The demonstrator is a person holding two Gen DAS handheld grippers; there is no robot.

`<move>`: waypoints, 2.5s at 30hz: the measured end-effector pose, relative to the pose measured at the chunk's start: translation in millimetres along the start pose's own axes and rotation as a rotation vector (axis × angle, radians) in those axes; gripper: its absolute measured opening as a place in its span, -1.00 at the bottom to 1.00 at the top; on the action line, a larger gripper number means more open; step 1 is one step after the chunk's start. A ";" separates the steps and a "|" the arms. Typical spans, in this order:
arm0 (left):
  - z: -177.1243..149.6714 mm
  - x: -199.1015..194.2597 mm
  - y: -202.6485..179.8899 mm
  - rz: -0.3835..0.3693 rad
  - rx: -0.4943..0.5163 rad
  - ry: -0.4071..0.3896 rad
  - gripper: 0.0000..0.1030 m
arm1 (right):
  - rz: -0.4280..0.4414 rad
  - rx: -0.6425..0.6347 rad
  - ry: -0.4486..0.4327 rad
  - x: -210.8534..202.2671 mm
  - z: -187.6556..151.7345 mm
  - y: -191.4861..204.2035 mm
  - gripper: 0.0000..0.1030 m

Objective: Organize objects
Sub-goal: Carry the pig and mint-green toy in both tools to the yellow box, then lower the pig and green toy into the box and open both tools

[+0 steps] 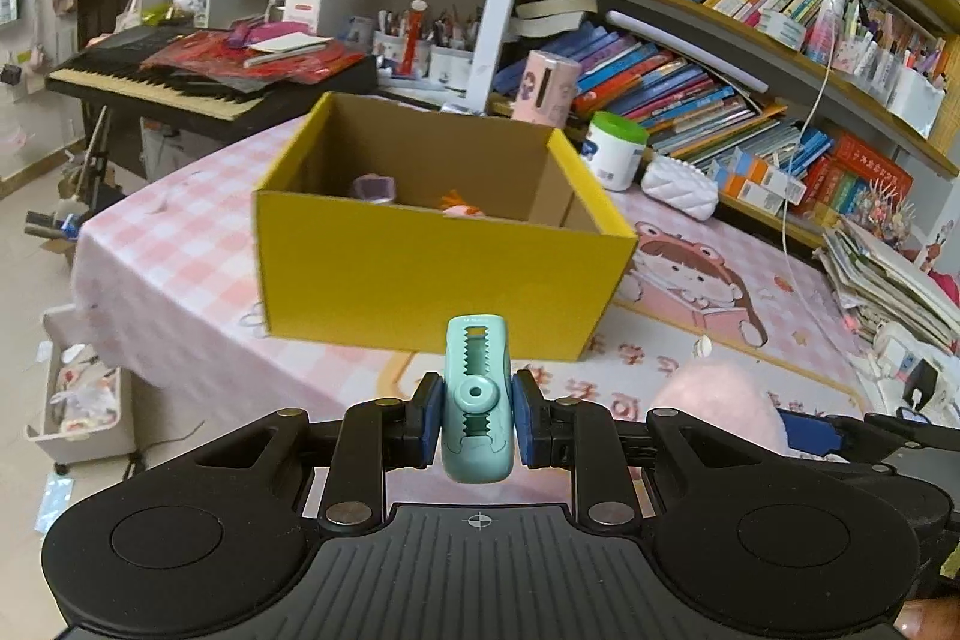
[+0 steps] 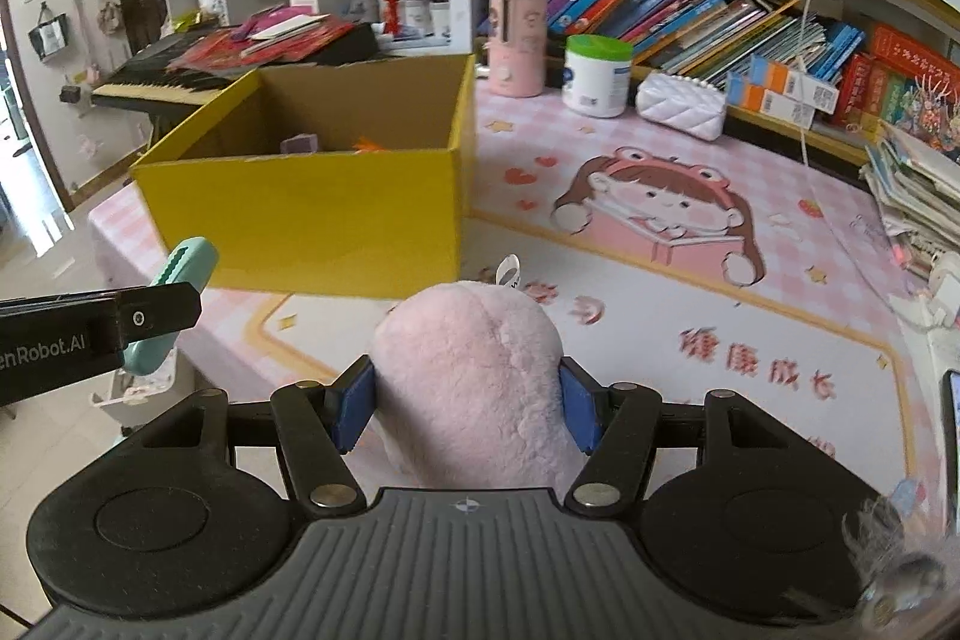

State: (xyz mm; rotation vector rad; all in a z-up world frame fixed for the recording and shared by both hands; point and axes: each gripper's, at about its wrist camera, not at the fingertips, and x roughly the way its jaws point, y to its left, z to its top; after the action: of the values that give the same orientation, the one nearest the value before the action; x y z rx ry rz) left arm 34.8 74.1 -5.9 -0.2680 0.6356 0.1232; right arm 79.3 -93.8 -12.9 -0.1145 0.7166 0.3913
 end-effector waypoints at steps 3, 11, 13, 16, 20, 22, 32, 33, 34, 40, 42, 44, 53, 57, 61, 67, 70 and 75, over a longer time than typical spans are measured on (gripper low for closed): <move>-6.4 -9.2 12.6 0.003 -0.002 0.003 -0.55 | 0.008 -0.004 0.004 -3.7 -7.4 15.3 0.17; -15.9 -30.6 41.4 0.014 -0.008 -0.005 -0.55 | 0.033 -0.017 0.007 -12.0 -21.2 51.7 0.17; -15.7 -35.4 46.8 0.017 -0.010 -0.015 -0.55 | 0.038 -0.024 0.000 -14.4 -21.4 59.6 0.17; -14.6 -40.7 54.4 0.018 -0.016 -0.027 -0.55 | 0.042 -0.036 -0.011 -17.6 -19.7 69.8 0.17; -12.3 -45.6 61.9 0.013 -0.021 -0.044 -0.55 | 0.038 -0.046 -0.026 -21.1 -16.0 79.7 0.17; -11.0 -47.3 65.3 0.010 -0.024 -0.051 -0.55 | 0.035 -0.051 -0.030 -22.3 -14.3 83.3 0.17; 2.0 -40.8 68.0 -0.021 -0.058 -0.070 -0.55 | 0.019 -0.096 -0.070 -25.0 -0.8 90.1 0.17; 3.9 -39.4 67.7 -0.025 -0.060 -0.074 -0.55 | 0.016 -0.100 -0.080 -24.7 2.2 89.1 0.17; 6.3 -37.7 66.9 -0.029 -0.060 -0.081 -0.55 | 0.013 -0.103 -0.091 -24.6 4.7 88.2 0.17; 29.8 -23.1 61.4 -0.022 -0.053 -0.126 -0.55 | -0.001 -0.099 -0.184 -16.5 34.4 75.6 0.17; 39.4 -16.5 59.5 -0.014 -0.055 -0.139 -0.56 | -0.002 -0.100 -0.208 -10.3 47.7 70.5 0.17; 50.3 -8.2 57.5 -0.004 -0.057 -0.151 -0.55 | -0.002 -0.104 -0.230 -2.8 62.0 64.4 0.17; 85.0 38.0 38.8 0.031 -0.048 -0.177 -0.56 | 0.001 -0.120 -0.285 36.1 115.2 37.0 0.17; 92.0 64.7 31.3 0.070 -0.024 -0.147 -0.56 | 0.007 -0.138 -0.283 58.3 133.6 27.1 0.17; 93.7 92.8 24.4 0.110 0.011 -0.098 -0.56 | 0.019 -0.152 -0.266 80.3 146.0 20.6 0.17; 90.5 120.3 12.1 0.149 0.096 -0.038 -0.57 | 0.050 -0.214 -0.238 109.7 153.5 22.6 0.15; 88.4 133.1 7.1 0.167 0.136 -0.006 -0.57 | 0.065 -0.263 -0.228 121.6 155.3 26.5 0.02; 89.2 142.2 6.4 0.181 0.134 0.006 -0.56 | 0.099 -0.304 -0.165 143.4 160.1 29.6 -0.36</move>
State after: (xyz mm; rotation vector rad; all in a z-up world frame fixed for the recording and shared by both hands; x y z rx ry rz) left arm 197.9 110.1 -23.8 -0.0809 0.6704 0.2523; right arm 264.8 15.5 13.8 -0.3303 0.4979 0.5965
